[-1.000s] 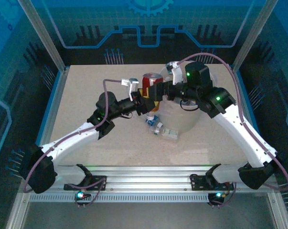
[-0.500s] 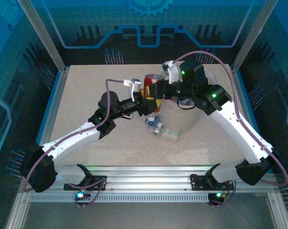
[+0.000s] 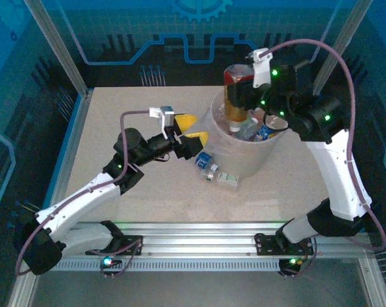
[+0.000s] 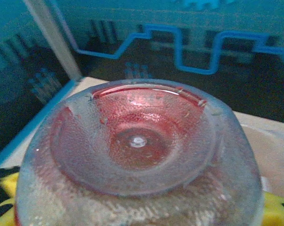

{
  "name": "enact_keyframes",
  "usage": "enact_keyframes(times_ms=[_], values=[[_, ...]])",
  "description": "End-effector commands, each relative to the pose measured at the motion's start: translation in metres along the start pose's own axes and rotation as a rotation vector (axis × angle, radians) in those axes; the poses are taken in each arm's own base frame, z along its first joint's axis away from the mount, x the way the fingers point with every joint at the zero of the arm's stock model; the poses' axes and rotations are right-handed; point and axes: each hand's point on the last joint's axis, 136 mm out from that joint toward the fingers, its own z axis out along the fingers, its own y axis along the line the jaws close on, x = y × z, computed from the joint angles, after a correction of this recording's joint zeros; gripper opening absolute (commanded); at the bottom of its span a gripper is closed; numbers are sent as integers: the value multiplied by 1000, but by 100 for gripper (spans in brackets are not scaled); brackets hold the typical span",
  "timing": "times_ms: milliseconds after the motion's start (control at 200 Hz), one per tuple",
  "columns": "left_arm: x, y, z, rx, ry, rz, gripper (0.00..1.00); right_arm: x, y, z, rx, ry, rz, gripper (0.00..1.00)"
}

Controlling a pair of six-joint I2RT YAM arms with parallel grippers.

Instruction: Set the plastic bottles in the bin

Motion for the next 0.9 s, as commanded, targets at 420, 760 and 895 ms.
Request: enact_keyframes(times_ms=[420,760,895], values=[[12,23,-20,-158,8,73,99,39,-115,32,409,259,-91,48],[11,27,-20,-177,6,77,99,73,-132,76,441,427,-108,57],[12,29,-20,-187,5,77,99,82,-133,94,436,476,-126,68]])
